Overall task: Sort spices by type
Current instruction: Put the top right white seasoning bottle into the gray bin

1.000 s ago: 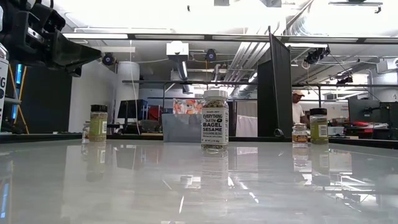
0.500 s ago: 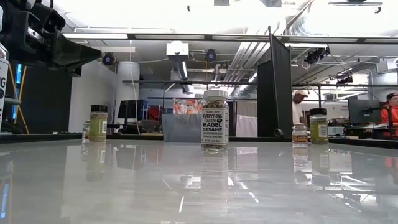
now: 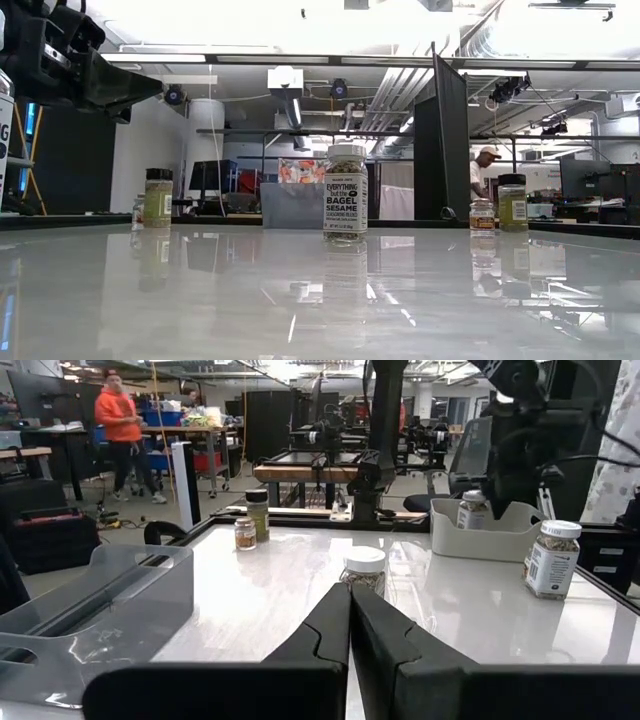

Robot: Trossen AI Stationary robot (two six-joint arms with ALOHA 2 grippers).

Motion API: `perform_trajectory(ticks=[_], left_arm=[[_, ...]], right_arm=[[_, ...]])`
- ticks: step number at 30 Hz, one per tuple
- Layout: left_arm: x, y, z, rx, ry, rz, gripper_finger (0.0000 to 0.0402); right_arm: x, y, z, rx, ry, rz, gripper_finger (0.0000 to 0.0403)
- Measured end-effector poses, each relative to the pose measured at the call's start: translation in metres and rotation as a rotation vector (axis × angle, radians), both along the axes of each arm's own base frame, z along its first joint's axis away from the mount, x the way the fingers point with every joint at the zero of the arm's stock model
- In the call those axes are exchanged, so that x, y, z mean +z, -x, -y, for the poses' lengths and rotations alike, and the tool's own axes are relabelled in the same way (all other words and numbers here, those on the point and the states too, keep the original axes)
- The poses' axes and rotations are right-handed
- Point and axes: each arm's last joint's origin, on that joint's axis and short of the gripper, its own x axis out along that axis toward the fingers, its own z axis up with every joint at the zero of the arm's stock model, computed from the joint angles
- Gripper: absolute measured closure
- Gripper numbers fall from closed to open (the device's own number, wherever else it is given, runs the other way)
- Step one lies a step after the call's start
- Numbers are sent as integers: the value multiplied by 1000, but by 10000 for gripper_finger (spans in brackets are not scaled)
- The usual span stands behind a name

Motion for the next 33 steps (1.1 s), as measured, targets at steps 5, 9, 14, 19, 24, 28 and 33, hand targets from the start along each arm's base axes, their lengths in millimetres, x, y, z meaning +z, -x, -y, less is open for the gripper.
perform_trajectory(ticks=[5,9,14,19,24,28,33], left_arm=[[0,0,0,0,0,0,402],[0,0,0,0,0,1,401],[0,0,0,0,0,0,402],[0,0,0,0,0,0,402],[0,0,0,0,0,0,401],[0,0,0,0,0,0,402],[0,0,0,0,0,0,401]], right_arm=[[-5,0,4,-41,38,1,402],[-4,-6,7,-73,49,29,402],[-5,-11,14,-176,124,41,402],[-4,-10,23,-251,209,-10,402],[-3,-12,30,-321,236,-72,403],[-3,-18,35,-351,230,-88,403],[1,-27,43,-388,206,-76,403]])
